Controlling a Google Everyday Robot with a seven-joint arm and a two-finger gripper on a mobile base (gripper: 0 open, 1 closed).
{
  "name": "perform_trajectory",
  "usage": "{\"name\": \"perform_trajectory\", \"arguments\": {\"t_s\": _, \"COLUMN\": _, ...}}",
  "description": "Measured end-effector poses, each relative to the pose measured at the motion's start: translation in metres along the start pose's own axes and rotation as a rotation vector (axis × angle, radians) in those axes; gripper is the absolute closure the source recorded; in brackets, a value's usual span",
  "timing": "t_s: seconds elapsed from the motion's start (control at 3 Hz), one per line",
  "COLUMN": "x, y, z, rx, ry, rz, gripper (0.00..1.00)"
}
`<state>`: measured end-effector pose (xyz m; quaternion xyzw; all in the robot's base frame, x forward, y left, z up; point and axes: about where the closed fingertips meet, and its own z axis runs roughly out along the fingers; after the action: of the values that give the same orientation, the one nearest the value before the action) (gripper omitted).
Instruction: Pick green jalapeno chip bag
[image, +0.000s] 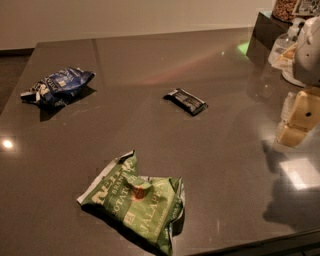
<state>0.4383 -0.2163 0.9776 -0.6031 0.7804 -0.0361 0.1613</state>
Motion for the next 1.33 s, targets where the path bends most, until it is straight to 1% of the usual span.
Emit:
{"name": "perform_trajectory", "arguments": {"t_s": 0.67, "x": -0.002, "y": 0.0, "z": 0.0, "rx": 0.001, "ry": -0.001, "rz": -0.007, "gripper": 0.0}}
{"name": "perform_trajectory", "arguments": {"t_s": 1.0, "x": -0.024, "y": 0.024, "z": 0.018, "rx": -0.06, "ry": -0.027, "rz": -0.077, "gripper": 0.0}}
{"name": "perform_trajectory", "arguments": {"t_s": 1.33, "x": -0.056, "y": 0.065, "z": 0.045, "rx": -0.162, "ry": -0.082, "rz": -0.175, "gripper": 0.0}}
